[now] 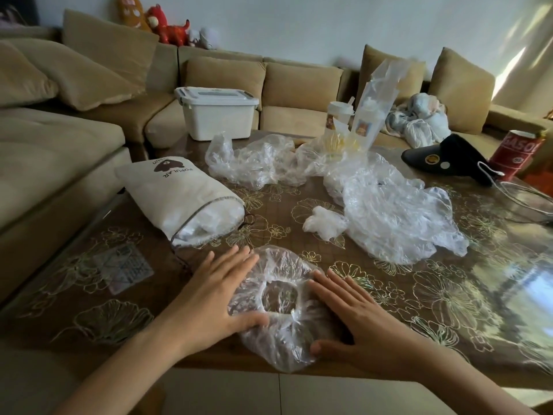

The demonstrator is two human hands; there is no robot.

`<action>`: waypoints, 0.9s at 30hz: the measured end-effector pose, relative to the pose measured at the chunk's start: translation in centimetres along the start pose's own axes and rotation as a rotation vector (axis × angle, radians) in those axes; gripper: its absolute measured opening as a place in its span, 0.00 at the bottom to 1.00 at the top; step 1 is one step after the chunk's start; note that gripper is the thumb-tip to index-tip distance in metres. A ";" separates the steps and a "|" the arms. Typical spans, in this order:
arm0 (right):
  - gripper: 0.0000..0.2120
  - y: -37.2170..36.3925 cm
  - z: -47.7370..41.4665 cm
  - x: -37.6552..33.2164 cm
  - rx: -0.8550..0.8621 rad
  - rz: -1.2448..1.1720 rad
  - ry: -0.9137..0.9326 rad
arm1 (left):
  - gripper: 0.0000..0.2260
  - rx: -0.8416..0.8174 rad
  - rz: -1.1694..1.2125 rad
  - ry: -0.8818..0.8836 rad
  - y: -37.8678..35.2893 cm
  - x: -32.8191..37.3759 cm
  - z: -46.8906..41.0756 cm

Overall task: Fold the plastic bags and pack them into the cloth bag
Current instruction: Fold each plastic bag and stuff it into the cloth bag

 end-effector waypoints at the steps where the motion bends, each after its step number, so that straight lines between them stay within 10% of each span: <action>1: 0.44 0.3 0.2 -0.3 0.017 -0.002 0.005 | 0.43 0.063 0.027 -0.034 0.5 0.5 0.4; 7: 0.45 -0.3 1.4 -2.0 0.153 -0.059 0.135 | 0.34 0.100 -0.025 -0.275 0.5 4.7 2.8; 22: 0.41 0.1 0.1 -1.9 0.218 -0.253 0.037 | 0.19 0.099 0.145 -0.163 0.3 3.7 3.4; 27: 0.17 0.7 -0.6 -0.9 0.357 -0.309 0.012 | 0.28 0.248 0.370 -0.052 1.4 2.3 2.9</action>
Point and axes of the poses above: each hand's wrist, its own z-axis away from the middle knuckle, its own y-axis out of the back of the hand, x = y × z, the point moved 4 cm from there along -z, towards the middle knuckle, and after that the axes turned 15 degrees about x, right-handed, at the moved point
